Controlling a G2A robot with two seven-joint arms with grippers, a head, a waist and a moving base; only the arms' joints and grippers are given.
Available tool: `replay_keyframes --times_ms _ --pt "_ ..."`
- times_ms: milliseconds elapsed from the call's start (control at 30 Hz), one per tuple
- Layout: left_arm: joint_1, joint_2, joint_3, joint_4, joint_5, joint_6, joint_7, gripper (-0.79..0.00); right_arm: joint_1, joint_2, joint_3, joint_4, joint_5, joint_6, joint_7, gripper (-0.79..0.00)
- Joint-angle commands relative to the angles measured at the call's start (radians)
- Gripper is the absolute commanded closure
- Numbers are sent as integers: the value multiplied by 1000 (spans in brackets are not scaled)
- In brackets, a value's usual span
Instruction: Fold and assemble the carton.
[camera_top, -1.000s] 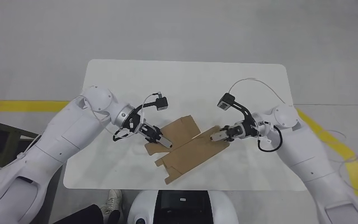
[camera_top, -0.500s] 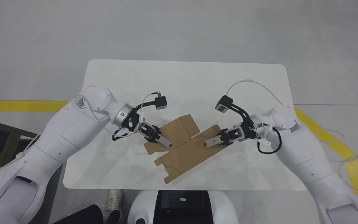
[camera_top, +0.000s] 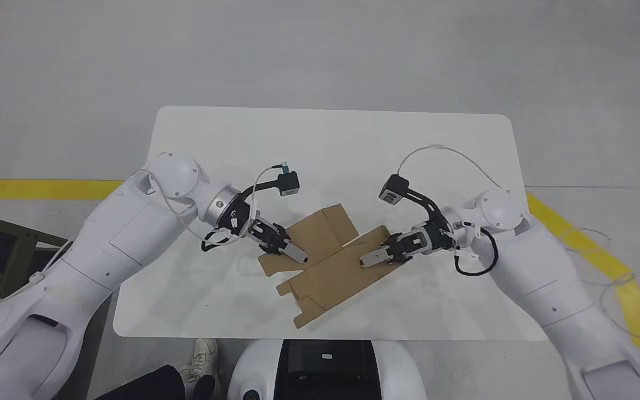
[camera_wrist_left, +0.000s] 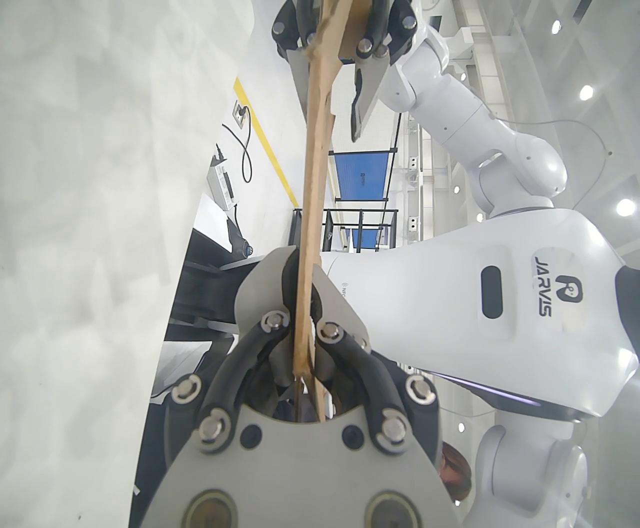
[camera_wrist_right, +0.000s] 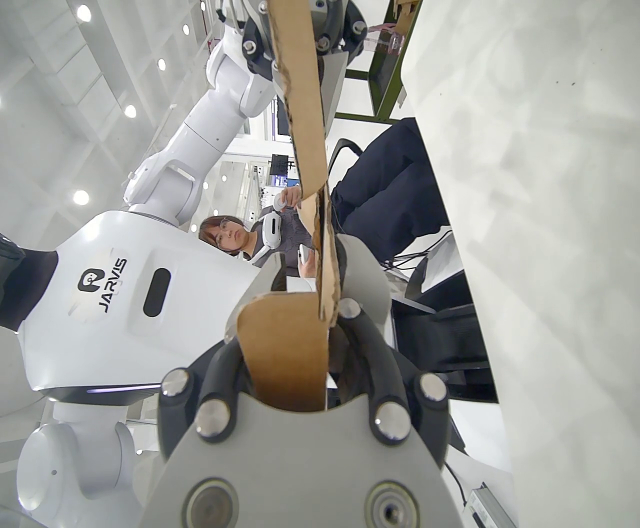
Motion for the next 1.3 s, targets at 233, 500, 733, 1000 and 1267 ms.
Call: replay_keyframes --times_ms 233,500,733,1000,1267 --pt "-2 1 0 4 -6 0 0 0 11 -4 -8 0 2 -3 -3 0" --pt "2 8 -25 39 -50 0 0 -785 13 -2 5 24 -5 -29 -29 0" --pt "29 12 -96 133 -138 -11 11 -785 5 13 66 72 -56 -90 -90 0" --pt "42 -16 -118 220 -196 -11 12 -785 -41 30 125 -3 -148 -67 -195 0" --pt "41 -46 -125 247 -203 -6 7 -785 -92 42 158 -87 -207 -25 -246 0"
